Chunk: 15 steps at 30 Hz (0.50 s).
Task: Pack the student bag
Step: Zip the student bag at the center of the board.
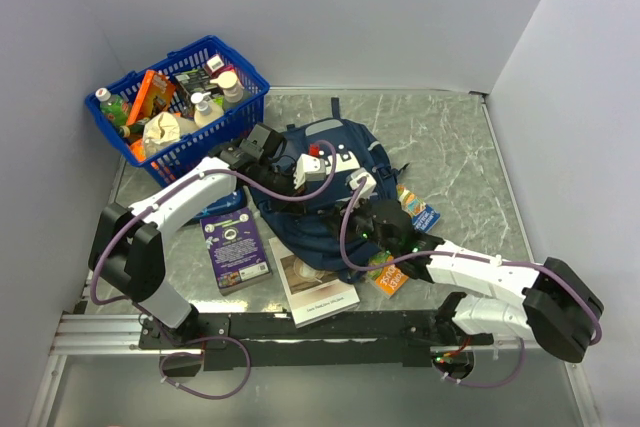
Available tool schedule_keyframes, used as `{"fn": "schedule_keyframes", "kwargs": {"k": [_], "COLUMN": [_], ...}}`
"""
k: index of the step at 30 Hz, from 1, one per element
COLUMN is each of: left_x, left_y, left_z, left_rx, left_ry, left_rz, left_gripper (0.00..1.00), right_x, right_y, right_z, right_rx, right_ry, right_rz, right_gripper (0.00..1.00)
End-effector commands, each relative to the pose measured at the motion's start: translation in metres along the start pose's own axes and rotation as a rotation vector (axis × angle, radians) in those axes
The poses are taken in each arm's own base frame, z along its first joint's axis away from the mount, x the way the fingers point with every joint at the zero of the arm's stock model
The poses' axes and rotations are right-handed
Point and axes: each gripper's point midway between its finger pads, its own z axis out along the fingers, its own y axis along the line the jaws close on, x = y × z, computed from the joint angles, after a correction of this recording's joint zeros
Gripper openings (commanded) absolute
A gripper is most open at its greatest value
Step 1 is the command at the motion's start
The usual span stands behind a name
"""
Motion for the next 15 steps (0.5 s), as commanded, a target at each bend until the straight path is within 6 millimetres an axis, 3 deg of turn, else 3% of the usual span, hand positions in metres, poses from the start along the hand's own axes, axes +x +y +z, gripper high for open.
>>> {"fn": "schedule_keyframes", "kwargs": {"k": [1, 8, 15], "left_x": [-0.035, -0.035, -0.031], "left_y": [-0.018, -0.018, -0.018], "left_z": [-0.011, -0.012, -0.01], "left_rx": [0.062, 0.059, 0.061], "left_ry": [-0.119, -0.115, -0.108], "left_rz": [0.055, 0.063, 0.064], "left_gripper": [0.01, 0.01, 0.01], "right_x": [-0.001, 0.001, -0.016], "right_y": [0.014, 0.007, 0.012], "right_z": [-0.001, 0.006, 0.017], "right_rx": [-0.077, -0.06, -0.078], "right_ry": [0.016, 0.053, 0.054], "right_rz": [0.025, -0.009, -0.03], "right_gripper": [0.44, 0.4, 0.21]}}
